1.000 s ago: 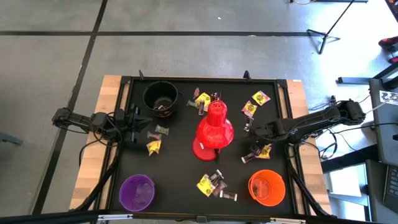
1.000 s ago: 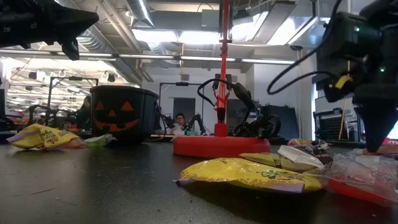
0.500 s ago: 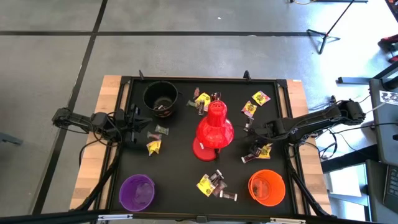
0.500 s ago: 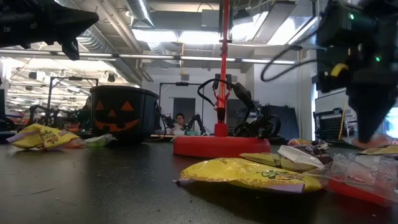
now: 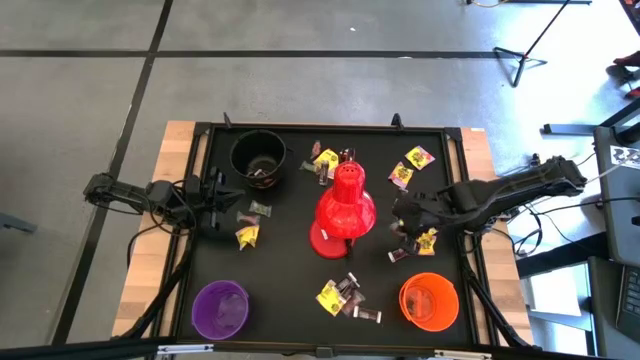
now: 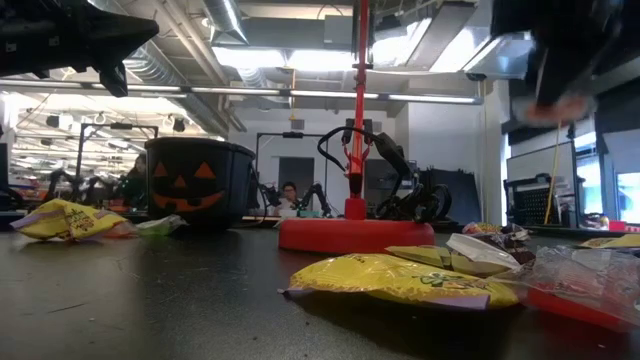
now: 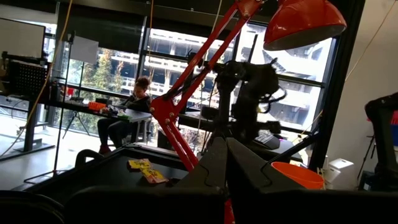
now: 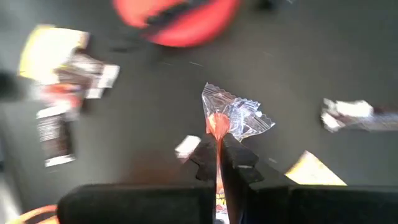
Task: Organize candy in baskets
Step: Put the orange gummy into the orange bucket, then put the brown chocolate bar into the black bucket
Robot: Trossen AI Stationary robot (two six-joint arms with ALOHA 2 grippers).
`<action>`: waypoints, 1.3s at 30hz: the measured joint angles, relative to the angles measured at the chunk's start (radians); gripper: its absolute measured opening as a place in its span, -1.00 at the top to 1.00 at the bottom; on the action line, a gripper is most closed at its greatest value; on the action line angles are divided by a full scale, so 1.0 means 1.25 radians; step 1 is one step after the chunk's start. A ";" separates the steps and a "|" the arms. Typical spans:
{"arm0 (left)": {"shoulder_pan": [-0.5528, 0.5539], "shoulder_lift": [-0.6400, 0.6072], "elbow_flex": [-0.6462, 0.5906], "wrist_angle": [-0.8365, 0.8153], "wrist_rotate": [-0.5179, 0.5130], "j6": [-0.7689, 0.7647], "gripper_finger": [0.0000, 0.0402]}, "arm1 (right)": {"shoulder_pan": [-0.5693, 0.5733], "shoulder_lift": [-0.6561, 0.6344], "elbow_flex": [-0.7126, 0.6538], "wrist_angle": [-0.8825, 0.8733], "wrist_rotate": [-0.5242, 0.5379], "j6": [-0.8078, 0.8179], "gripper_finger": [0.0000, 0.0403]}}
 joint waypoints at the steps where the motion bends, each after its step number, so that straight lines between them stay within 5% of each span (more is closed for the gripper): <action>1: 0.000 0.000 0.000 0.000 0.000 0.000 1.00 | 0.025 0.000 0.014 0.006 0.000 0.000 0.98; 13: 0.000 0.000 0.000 0.000 0.000 0.000 1.00 | 0.320 0.000 0.057 0.062 -0.006 0.160 0.97; 26: 0.000 0.000 0.000 0.000 0.000 0.000 1.00 | 0.481 0.000 0.057 0.062 0.092 0.407 0.93; 39: 0.000 0.000 0.000 0.000 0.000 0.000 1.00 | 0.475 0.082 0.057 0.066 0.066 0.383 0.25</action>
